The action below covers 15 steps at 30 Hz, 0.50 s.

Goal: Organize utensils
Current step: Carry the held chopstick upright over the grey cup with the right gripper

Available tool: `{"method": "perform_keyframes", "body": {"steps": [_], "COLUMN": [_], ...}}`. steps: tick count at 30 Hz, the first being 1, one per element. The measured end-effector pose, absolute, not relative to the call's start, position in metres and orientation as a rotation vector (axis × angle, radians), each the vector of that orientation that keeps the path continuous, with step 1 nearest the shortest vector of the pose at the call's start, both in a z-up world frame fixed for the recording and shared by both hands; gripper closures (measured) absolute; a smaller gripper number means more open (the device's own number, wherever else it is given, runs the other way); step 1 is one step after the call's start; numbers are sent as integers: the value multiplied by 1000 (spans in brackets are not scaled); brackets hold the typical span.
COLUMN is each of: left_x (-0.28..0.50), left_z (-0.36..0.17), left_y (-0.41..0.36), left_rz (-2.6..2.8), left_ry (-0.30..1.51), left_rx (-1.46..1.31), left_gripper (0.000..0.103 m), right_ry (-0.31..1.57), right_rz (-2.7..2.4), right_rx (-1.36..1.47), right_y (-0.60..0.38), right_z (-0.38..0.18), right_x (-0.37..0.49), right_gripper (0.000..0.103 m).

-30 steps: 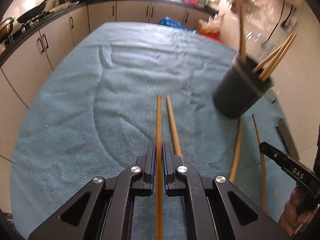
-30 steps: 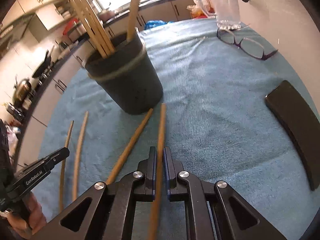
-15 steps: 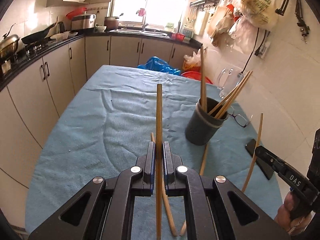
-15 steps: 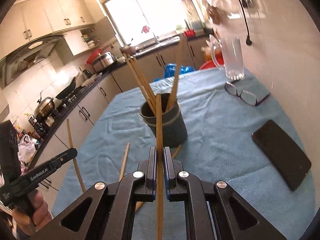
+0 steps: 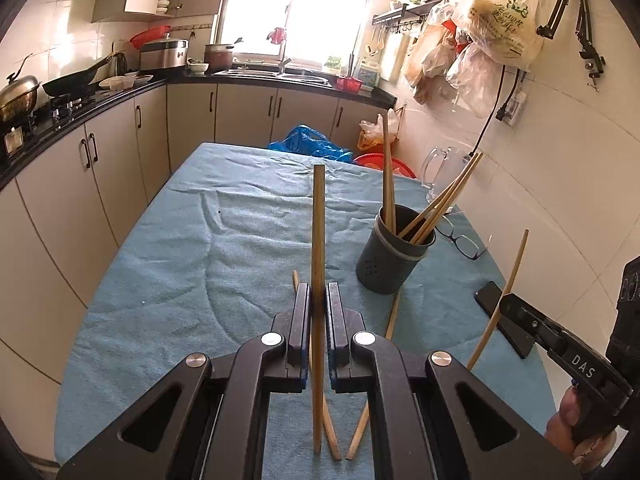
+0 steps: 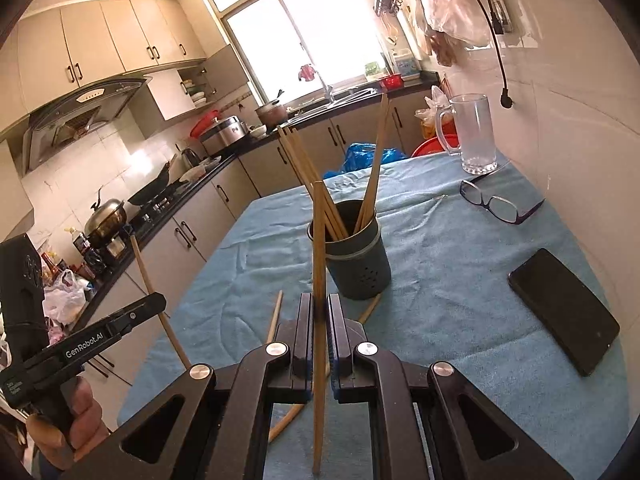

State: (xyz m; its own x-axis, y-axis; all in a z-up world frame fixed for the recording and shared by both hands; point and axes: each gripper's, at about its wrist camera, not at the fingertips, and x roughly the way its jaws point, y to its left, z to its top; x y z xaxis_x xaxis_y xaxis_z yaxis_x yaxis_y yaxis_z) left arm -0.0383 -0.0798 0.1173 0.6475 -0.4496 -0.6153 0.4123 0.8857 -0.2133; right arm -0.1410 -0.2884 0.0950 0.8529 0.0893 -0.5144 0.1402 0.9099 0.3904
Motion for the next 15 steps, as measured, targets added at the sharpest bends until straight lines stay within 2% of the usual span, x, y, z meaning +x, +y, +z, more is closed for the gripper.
{"method": "perform_keyframes", "body": {"steps": [15], "left_x": [-41], "left_z": [124], "left_y": [-78], "left_rz": [-497], "left_ry": [700], "left_rx": [-64], "left_gripper": [97], "right_ry": [537], "right_rz": [-24], "right_rx": [431], "right_y": [-288], "right_z": [102], "right_x": [-143], "right_gripper": [96]}}
